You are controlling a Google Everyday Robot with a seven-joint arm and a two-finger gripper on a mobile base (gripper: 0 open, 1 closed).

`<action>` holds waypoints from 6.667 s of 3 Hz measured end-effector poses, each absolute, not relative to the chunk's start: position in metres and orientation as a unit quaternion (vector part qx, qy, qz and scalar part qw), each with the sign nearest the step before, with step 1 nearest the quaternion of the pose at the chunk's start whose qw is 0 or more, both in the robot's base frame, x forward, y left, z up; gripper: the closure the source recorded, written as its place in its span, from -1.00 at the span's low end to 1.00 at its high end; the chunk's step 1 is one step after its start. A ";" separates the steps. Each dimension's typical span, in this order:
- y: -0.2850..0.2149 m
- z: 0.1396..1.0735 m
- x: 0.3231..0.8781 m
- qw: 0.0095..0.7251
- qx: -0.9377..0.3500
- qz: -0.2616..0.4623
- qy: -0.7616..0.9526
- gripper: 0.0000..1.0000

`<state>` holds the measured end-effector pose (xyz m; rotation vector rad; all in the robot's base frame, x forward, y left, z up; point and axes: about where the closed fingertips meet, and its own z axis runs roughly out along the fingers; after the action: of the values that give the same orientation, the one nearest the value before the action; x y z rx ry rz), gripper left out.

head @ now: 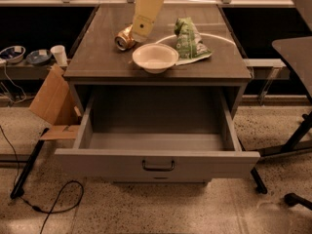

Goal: Place orange can into top drawer

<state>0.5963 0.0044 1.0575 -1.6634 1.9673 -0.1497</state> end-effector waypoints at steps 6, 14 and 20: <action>0.177 1.019 0.771 0.348 -0.420 0.115 0.830 -1.00; 0.162 0.914 0.801 0.444 -0.210 0.150 0.858 -1.00; 0.107 0.853 0.872 0.387 -0.126 -0.027 0.913 -1.00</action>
Offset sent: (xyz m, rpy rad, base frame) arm 0.1604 0.1133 0.0015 0.3788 0.0840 -0.1992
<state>0.8722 0.1068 0.8532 -0.3211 2.3231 -0.0678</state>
